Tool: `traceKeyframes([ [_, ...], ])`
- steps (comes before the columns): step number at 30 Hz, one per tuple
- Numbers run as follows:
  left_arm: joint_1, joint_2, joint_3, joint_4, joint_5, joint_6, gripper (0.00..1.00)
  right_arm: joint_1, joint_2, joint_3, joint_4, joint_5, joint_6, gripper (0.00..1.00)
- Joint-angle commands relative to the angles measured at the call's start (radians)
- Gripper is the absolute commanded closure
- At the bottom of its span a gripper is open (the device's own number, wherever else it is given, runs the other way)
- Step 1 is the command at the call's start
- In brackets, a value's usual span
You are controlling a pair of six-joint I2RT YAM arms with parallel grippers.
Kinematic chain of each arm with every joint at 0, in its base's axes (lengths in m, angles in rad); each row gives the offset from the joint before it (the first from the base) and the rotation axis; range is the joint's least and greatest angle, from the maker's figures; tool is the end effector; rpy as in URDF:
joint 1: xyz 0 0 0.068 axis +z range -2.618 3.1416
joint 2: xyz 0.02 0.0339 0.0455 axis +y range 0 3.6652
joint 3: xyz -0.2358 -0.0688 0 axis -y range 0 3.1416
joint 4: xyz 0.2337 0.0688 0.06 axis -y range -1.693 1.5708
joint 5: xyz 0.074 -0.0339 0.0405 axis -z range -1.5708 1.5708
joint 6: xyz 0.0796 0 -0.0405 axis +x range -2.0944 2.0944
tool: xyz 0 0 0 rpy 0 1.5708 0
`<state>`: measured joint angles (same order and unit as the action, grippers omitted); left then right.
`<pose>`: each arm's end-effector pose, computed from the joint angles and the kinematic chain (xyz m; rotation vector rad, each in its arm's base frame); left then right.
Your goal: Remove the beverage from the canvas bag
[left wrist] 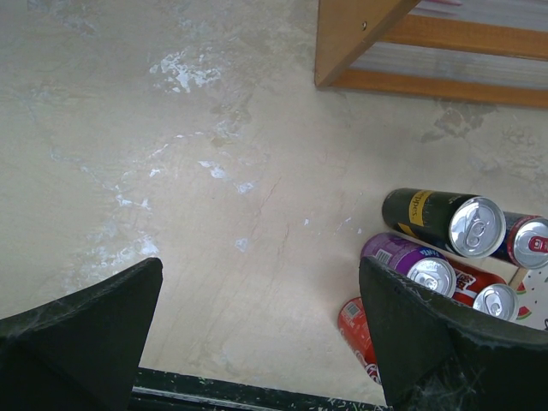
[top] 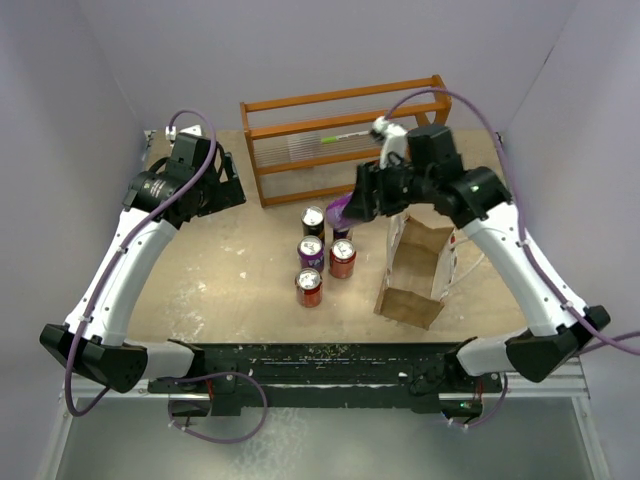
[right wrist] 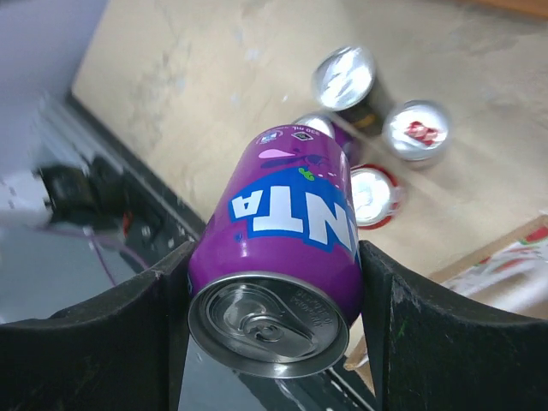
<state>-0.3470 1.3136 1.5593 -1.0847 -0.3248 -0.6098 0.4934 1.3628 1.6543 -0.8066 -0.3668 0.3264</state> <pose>0.2644 -0.0686 0.3454 -0.4541 2.3103 -0.0727 0.2568 0.1705 0.3958 -0.4124 2.1304 0.8683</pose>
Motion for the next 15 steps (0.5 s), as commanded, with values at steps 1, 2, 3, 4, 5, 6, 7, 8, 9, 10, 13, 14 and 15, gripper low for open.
traceKeyframes([
  [1,0.009,-0.016,0.012,0.026,0.006,-0.001,0.01,0.204,0.027,0.016,-0.017,0.063,-0.12,1.0],
  [2,0.009,-0.016,0.014,0.026,0.006,0.001,0.01,0.231,0.031,-0.012,-0.003,0.075,-0.115,1.0],
  [3,0.009,-0.017,0.016,0.023,0.004,0.003,0.01,0.246,0.028,-0.043,0.017,0.082,-0.107,1.0],
  [4,0.009,-0.019,0.016,0.021,0.002,0.005,0.01,0.258,0.025,-0.068,0.032,0.094,-0.103,1.0],
  [5,0.009,-0.021,0.016,0.017,-0.001,0.006,0.01,0.268,0.021,-0.086,0.04,0.106,-0.102,1.0],
  [6,0.011,-0.024,0.015,0.012,-0.004,0.008,0.01,0.277,0.021,-0.101,0.042,0.117,-0.104,1.0],
  [7,0.009,-0.028,0.013,0.009,-0.006,0.008,0.01,0.286,0.022,-0.111,0.038,0.131,-0.114,1.0],
  [8,0.01,-0.03,0.012,0.004,-0.009,0.009,0.01,0.298,0.024,-0.119,0.029,0.149,-0.122,1.0],
  [9,0.01,-0.035,0.01,0.002,-0.011,0.01,0.01,0.313,0.029,-0.127,0.018,0.165,-0.138,1.0],
  [10,0.01,-0.038,0.007,0.0,-0.013,0.011,0.01,0.325,0.036,-0.132,0.002,0.18,-0.152,1.0],
  [13,0.011,-0.045,0.004,-0.005,-0.018,0.01,0.01,0.361,0.047,-0.16,-0.027,0.221,-0.186,1.0],
  [14,0.011,-0.047,0.005,-0.005,-0.019,0.01,0.01,0.366,0.046,-0.17,-0.03,0.232,-0.189,1.0],
  [15,0.011,-0.048,0.004,-0.007,-0.021,0.01,0.01,0.369,0.044,-0.181,-0.03,0.24,-0.189,1.0],
])
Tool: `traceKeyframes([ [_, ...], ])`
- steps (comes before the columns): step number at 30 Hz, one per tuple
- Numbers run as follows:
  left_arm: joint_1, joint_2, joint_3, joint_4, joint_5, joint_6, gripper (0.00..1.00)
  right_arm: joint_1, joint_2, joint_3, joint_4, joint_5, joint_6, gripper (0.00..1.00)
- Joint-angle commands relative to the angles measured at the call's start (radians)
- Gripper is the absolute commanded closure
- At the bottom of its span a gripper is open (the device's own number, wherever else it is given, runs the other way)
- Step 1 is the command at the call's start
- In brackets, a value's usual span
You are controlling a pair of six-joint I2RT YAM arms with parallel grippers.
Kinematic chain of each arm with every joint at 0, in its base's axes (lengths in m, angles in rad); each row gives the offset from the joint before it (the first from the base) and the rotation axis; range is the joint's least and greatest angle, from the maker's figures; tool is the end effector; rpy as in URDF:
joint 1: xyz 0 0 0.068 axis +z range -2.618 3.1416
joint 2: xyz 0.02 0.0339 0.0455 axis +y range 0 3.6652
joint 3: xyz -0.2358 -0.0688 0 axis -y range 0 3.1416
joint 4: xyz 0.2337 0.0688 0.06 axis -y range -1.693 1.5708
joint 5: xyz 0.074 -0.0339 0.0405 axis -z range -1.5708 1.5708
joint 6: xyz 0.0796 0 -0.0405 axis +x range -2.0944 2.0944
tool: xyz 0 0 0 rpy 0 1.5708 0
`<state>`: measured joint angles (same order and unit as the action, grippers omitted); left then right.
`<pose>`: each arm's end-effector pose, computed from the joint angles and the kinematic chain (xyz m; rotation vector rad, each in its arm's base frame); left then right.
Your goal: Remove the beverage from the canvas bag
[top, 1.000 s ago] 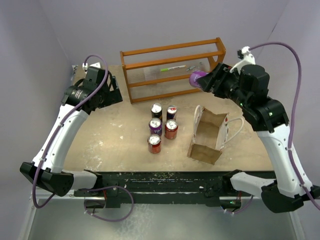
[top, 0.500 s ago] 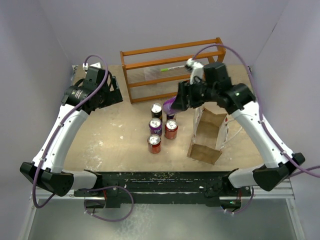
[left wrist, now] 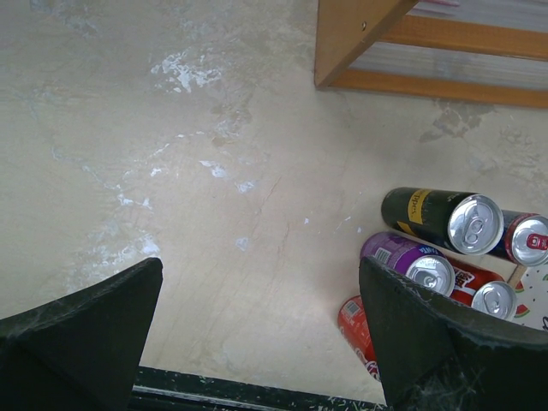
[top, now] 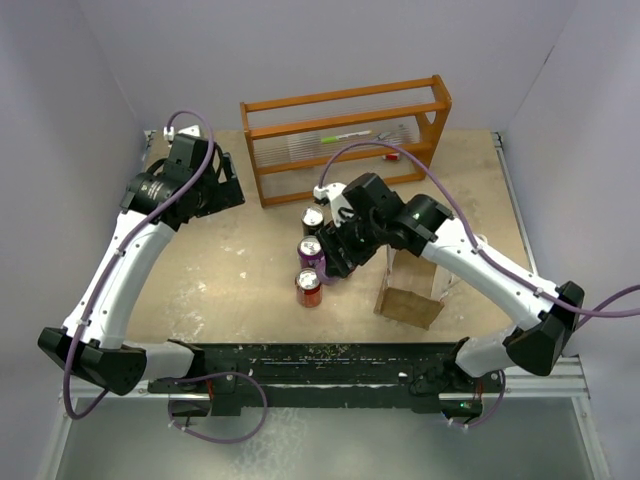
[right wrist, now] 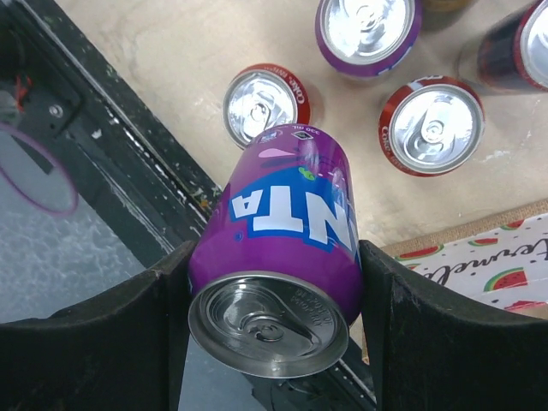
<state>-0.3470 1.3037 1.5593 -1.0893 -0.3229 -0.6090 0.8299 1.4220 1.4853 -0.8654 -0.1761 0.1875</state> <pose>0.2617 -0.0678 0.3474 -0.4527 2.3065 -0.0775 0.2060 0.2458 0.3118 -0.8627 2.3139 0.6764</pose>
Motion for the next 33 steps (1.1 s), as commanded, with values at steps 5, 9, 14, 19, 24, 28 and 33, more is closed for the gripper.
traceKeyframes([
  [5,0.013,-0.036,-0.002,-0.001,-0.017,0.005,0.01,0.046,-0.02,-0.073,0.059,0.067,-0.037,1.0],
  [9,0.013,-0.033,-0.009,0.004,-0.01,0.001,0.01,0.07,-0.01,-0.109,0.088,0.088,-0.013,1.0],
  [14,0.013,-0.03,-0.013,0.008,-0.001,-0.003,0.01,0.082,0.001,-0.172,0.129,0.145,0.02,1.0],
  [19,0.012,-0.033,-0.02,0.007,0.002,-0.01,0.01,0.094,-0.001,-0.227,0.192,0.153,0.019,1.0],
  [24,0.014,-0.032,-0.02,0.007,0.002,-0.016,0.01,0.098,0.02,-0.255,0.236,0.179,0.012,1.0],
  [28,0.014,-0.032,-0.021,0.002,0.002,-0.018,0.01,0.098,0.047,-0.272,0.252,0.181,0.008,1.0],
  [33,0.014,-0.028,-0.022,0.001,0.004,-0.019,0.01,0.1,0.055,-0.295,0.266,0.195,0.015,1.0],
])
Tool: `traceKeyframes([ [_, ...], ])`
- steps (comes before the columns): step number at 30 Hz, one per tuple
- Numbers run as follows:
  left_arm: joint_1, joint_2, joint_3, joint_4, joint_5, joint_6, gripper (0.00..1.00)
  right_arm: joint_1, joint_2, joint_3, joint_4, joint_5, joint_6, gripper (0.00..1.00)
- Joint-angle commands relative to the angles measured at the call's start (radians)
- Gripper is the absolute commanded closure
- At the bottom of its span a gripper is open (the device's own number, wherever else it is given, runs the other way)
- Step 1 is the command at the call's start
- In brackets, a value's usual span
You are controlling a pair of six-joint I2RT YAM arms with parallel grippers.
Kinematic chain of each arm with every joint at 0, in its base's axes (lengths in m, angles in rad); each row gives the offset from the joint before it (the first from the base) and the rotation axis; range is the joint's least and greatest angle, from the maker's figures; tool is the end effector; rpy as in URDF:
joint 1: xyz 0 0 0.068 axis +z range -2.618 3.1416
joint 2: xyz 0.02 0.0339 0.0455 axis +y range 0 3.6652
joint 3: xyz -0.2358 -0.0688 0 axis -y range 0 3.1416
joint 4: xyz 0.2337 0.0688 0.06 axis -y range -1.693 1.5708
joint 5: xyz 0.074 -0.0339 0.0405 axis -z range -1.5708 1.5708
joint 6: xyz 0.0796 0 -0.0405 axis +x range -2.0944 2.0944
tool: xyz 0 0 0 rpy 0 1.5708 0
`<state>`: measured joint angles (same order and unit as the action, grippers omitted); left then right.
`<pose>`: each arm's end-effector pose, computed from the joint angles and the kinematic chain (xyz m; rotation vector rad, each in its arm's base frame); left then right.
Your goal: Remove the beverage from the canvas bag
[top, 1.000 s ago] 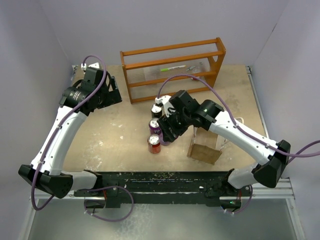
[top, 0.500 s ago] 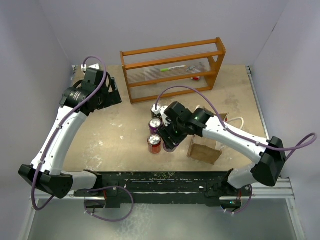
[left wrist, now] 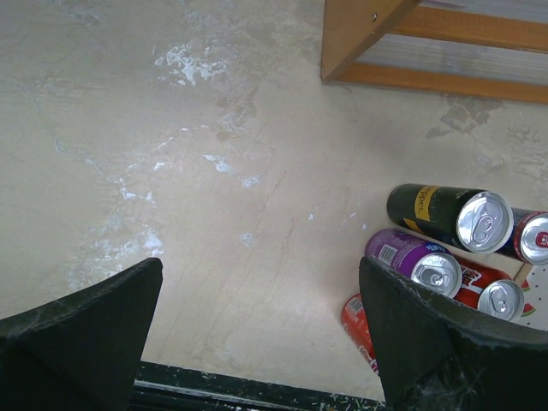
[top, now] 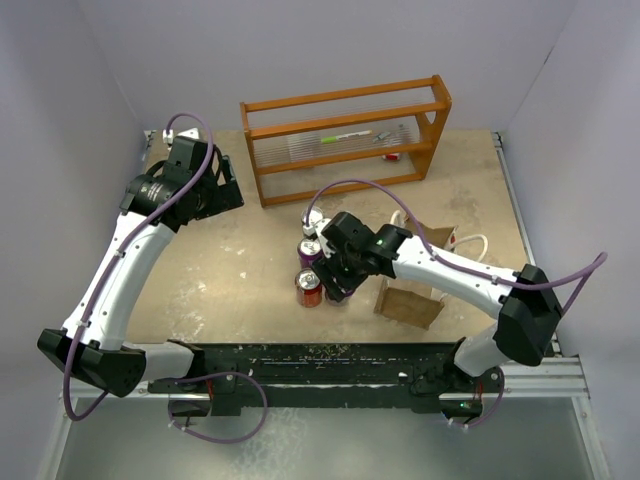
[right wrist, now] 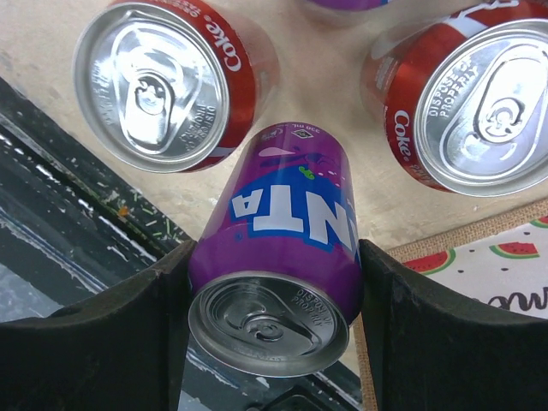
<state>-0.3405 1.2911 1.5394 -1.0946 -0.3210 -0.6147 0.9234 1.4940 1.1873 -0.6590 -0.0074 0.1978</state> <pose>0.2589 -0.0651 0.3438 -0.4656 2.3160 -0.0717 0.1987 0.2637 0.2089 -0.9250 2.4282 0.4394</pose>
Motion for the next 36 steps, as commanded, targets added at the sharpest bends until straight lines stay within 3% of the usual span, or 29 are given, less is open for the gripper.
traceKeyframes([
  [1,0.008,-0.014,-0.002,0.006,0.002,-0.014,0.01,0.006,-0.014,0.001,0.057,0.034,0.006,1.0],
  [28,0.009,0.008,0.014,0.008,0.003,0.015,0.01,0.008,0.034,-0.065,0.094,0.078,0.038,0.99],
  [32,0.01,0.006,0.018,0.001,-0.002,0.018,0.01,0.008,0.029,-0.078,0.101,0.075,0.047,0.89],
  [36,0.01,0.006,0.013,0.007,0.01,0.017,0.01,0.008,0.024,-0.079,0.101,0.07,0.047,0.72],
])
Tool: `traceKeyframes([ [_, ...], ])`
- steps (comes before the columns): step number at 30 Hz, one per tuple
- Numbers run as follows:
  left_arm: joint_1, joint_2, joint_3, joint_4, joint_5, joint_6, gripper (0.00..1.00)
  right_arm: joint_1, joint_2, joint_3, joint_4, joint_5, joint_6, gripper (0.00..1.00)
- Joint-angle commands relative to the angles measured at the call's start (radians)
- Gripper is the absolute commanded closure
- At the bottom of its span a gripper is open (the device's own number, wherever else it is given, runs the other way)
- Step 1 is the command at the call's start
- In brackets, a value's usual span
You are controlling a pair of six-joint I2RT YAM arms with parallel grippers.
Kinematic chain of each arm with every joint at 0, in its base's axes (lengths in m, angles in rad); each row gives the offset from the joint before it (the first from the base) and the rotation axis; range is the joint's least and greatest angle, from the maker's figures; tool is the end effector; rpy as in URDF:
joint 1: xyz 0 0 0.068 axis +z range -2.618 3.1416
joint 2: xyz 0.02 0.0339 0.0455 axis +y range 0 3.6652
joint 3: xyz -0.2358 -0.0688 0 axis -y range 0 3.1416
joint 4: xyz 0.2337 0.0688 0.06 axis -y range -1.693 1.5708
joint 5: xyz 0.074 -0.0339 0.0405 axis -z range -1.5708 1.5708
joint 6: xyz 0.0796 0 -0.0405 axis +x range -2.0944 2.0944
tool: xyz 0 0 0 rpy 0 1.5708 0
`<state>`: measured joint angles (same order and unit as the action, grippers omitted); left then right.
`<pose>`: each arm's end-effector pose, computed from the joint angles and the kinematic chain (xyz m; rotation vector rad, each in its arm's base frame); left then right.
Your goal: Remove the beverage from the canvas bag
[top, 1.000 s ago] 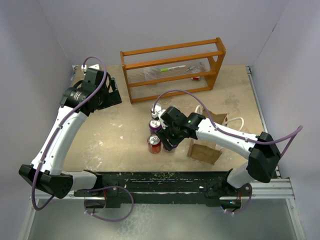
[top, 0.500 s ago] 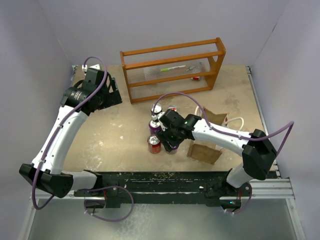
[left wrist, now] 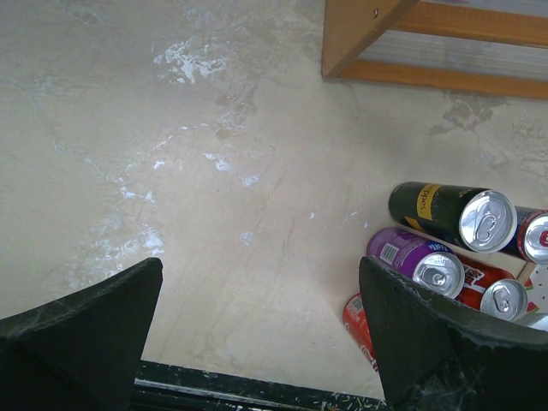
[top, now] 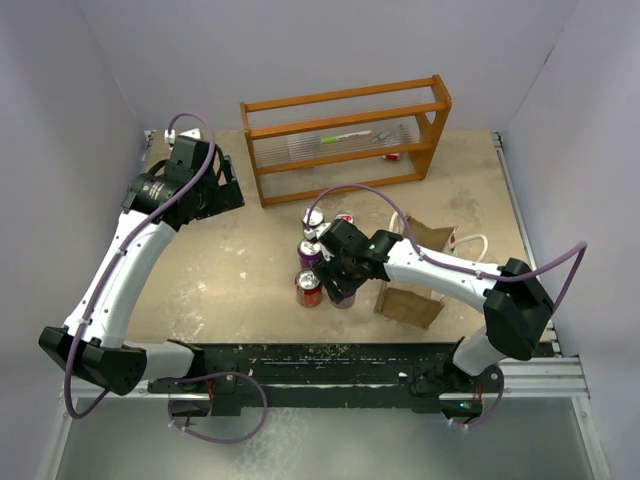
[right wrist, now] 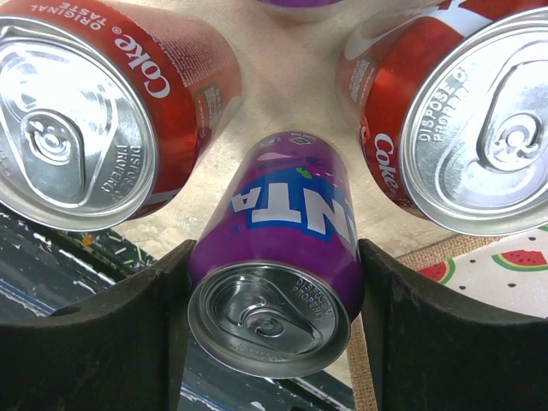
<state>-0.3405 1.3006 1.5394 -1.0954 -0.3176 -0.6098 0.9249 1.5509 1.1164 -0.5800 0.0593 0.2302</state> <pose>0.2609 -0.0660 0.3413 -0.4582 2.3278 -0.0670 0.2046 0.2635 0.1750 -0.8720 2.4739 0.3438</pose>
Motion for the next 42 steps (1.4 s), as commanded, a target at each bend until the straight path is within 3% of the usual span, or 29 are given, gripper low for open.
traceKeyframes([
  [1,0.01,0.001,0.016,0.009,0.011,0.011,0.01,0.006,-0.036,-0.011,0.023,0.001,0.014,0.67],
  [6,0.011,0.009,0.024,0.012,0.014,0.009,0.01,0.006,-0.055,-0.024,0.035,-0.012,0.02,0.38],
  [19,0.012,-0.038,-0.002,-0.002,-0.001,-0.021,0.01,0.006,-0.112,0.001,-0.01,0.009,-0.008,0.0],
  [26,0.012,-0.058,-0.021,-0.003,0.002,-0.047,0.01,0.005,-0.222,0.102,-0.042,0.044,-0.023,0.0],
  [31,0.011,-0.072,-0.035,0.001,0.02,-0.062,0.01,-0.019,-0.238,0.2,0.022,0.068,-0.047,0.0],
  [36,0.012,-0.095,-0.066,0.068,0.084,-0.022,0.01,-0.169,-0.149,0.338,0.158,-0.105,-0.043,0.0],
  [42,0.012,-0.104,-0.052,0.168,0.19,0.093,0.01,-0.371,-0.046,0.508,0.178,-0.218,0.054,0.0],
])
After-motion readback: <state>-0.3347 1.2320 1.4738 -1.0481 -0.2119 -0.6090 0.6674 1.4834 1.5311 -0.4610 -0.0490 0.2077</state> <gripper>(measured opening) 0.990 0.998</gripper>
